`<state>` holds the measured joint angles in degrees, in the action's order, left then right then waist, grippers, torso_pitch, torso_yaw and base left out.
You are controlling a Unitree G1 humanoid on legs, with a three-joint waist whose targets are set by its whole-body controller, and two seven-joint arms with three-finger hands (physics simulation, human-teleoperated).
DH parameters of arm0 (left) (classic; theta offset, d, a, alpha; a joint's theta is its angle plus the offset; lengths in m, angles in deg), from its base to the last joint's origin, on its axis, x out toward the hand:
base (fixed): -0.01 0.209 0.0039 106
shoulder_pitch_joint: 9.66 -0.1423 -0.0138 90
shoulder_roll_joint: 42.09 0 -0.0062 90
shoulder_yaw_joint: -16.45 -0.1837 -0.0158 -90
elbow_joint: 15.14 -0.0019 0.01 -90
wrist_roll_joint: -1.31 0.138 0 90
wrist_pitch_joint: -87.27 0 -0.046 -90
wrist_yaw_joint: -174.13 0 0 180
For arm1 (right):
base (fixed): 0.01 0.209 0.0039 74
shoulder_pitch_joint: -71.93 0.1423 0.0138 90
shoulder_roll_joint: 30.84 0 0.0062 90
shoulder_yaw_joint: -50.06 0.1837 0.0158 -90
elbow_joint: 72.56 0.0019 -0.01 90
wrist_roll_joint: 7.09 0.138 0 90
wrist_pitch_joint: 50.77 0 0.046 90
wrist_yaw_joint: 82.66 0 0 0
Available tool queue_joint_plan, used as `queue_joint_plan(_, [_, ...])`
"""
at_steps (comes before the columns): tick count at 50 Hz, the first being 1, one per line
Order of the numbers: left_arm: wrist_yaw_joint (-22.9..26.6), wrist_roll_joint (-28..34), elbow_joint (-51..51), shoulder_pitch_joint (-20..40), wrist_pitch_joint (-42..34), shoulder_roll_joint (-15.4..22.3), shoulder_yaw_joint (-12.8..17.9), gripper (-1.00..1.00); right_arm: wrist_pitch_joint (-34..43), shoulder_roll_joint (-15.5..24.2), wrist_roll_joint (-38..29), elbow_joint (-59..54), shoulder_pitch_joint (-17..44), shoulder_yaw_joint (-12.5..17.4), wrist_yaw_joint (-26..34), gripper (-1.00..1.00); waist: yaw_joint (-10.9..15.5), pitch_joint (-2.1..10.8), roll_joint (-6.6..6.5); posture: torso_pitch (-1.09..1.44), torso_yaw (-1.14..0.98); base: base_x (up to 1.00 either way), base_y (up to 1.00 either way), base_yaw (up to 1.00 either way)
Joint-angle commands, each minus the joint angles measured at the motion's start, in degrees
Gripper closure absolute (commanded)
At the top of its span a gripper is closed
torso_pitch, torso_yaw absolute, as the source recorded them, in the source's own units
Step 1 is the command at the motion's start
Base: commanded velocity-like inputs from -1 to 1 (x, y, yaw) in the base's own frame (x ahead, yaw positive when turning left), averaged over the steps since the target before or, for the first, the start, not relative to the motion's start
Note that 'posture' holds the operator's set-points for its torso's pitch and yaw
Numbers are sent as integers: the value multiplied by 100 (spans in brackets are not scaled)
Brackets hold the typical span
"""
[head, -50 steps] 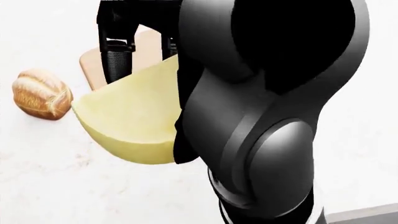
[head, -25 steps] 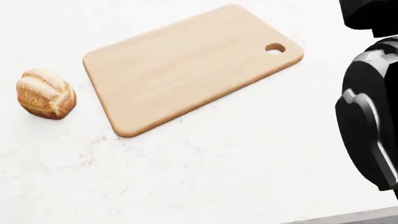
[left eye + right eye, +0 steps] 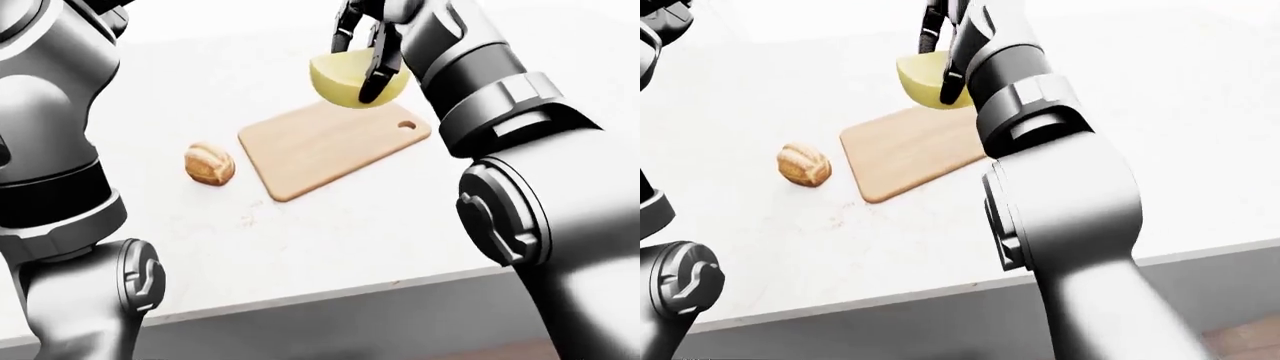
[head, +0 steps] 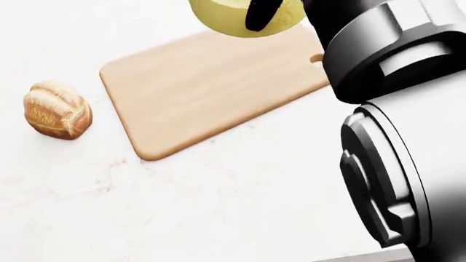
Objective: Place the bread and cheese on the cutting board.
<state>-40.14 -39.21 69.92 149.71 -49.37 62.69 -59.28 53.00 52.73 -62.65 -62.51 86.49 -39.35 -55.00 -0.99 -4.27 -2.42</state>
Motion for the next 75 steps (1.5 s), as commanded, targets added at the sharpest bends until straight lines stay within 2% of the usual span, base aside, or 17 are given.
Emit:
queue_joint_plan(1, [3,-9,191,184,135,83,55,-100,-44,99,-150,222,170,2,-363,100,-8,202,-29,0,0,0,0,0])
queue_joint_plan(6, [-11,-26,214,174,127,90,53,-100,-90,-43,-320,197,-144,5,-934,100,19,213,-22,0,0,0,0,0])
queue_joint_plan(15, [-7,-16,222,171,136,76,33,-100,-287,-203,-832,163,-545,-166,-1487,100,26,241,-43,0,0,0,0,0])
queue_joint_plan(36, [28,19,172,186,160,72,46,-100,-383,-351,-1044,156,-790,-10,-1503,100,10,260,-20,0,0,0,0,0])
queue_joint_plan(37, [25,17,169,188,164,72,46,-100,-372,-352,-1036,158,-787,2,-1447,56,11,259,-21,0,0,0,0,0])
queue_joint_plan(38, [21,15,173,189,164,70,42,-100,-350,-347,-1046,157,-785,-1,-1409,-100,13,258,-22,0,0,0,0,0])
queue_joint_plan(51, [6,-6,196,186,151,81,46,-100,-344,-293,-1056,162,-699,34,-1323,-100,16,259,-18,0,0,0,0,0])
queue_joint_plan(57, [33,15,156,180,189,90,42,-100,-405,-69,-978,188,-466,111,-1267,-100,22,251,-26,0,0,0,0,0])
queue_joint_plan(64, [10,23,187,175,176,85,29,-100,-621,386,-582,324,-124,293,-1386,-100,22,236,1,0,0,0,0,0])
queue_joint_plan(65, [10,18,188,177,169,88,38,-100,-668,467,-425,362,-87,393,-1471,-100,21,235,6,0,0,0,0,0])
queue_joint_plan(66, [29,27,161,178,187,94,38,-100,-697,567,-405,376,-85,353,-1410,-100,23,232,11,0,0,0,0,0])
queue_joint_plan(67, [32,35,109,184,215,79,42,-100,-696,639,-241,411,-68,456,-1516,-100,24,225,21,0,0,0,0,0])
queue_joint_plan(71, [16,12,173,175,168,85,50,-100,-741,943,142,535,84,544,-1615,-100,30,219,58,0,0,0,0,0])
queue_joint_plan(75, [19,21,150,179,188,82,36,-100,-670,1397,691,758,351,742,-1649,-100,39,204,75,0,0,0,0,0])
